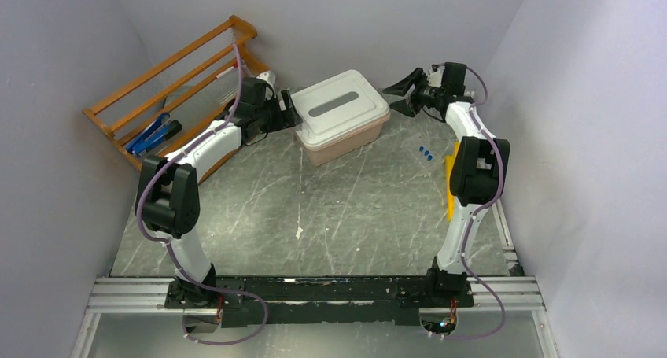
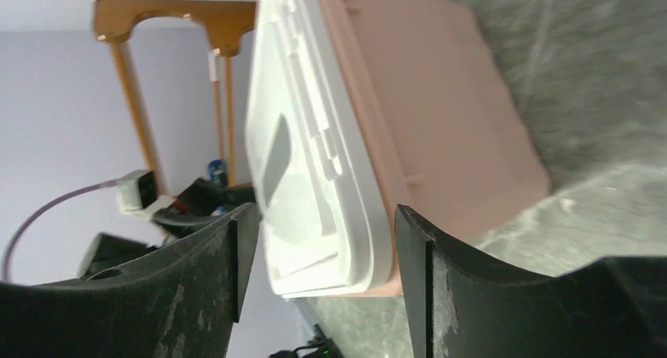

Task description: Organize the chemistry lab equipment

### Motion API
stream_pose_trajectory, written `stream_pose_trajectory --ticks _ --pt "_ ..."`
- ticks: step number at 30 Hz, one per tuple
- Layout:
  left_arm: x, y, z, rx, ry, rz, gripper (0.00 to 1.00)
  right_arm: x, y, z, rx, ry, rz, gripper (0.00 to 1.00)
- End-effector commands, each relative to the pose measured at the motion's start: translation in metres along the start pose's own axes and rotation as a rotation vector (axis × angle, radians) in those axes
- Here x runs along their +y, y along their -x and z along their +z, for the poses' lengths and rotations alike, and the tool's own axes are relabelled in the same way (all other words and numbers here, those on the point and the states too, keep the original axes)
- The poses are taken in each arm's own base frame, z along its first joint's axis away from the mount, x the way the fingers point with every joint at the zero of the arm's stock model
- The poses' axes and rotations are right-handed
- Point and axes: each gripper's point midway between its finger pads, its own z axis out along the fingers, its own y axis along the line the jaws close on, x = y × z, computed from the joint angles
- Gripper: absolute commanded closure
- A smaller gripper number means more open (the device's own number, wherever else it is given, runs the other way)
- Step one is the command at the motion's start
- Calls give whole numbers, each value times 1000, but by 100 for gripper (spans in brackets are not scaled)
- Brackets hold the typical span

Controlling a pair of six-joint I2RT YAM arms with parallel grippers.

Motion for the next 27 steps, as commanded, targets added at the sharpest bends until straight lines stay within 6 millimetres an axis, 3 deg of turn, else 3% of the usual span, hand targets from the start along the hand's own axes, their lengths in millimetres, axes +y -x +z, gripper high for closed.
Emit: stream_pose_trajectory --ticks 1,7,12,19,27 --pt "-8 8 -3 -18 -42 17 16 1 19 -26 -101 -119 -118 32" --pt "-21 9 -1 17 -115 66 15 -4 35 -44 -201 -314 -317 31" --pt "-30 1 0 62 -173 95 16 3 19 -24 -168 -407 -454 26" --pt "-26 -2 0 88 -161 144 15 -16 8 -1 -141 -584 -539 25" --pt "-33 -1 -1 103 -192 160 13 -36 9 -10 -156 -720 -532 33"
